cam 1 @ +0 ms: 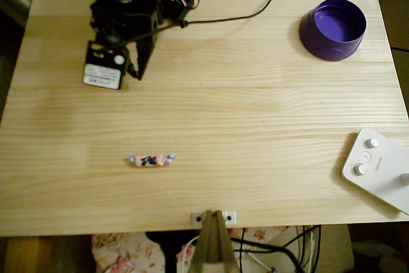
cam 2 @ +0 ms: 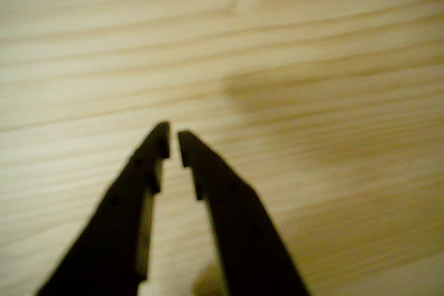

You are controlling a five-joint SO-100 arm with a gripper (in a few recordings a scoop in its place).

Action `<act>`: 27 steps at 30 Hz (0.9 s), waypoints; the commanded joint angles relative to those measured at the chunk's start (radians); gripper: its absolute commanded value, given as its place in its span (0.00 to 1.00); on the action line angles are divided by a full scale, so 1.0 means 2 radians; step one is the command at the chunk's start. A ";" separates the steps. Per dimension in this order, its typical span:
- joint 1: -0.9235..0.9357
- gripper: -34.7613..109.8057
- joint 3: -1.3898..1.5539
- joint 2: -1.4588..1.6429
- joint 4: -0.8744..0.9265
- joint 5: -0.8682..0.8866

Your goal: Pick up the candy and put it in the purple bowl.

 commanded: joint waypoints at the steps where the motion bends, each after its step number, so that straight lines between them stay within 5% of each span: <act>1: 0.035 0.24 -0.002 0.007 0.005 0.027; 27: 0.038 0.24 -0.002 0.007 0.005 0.030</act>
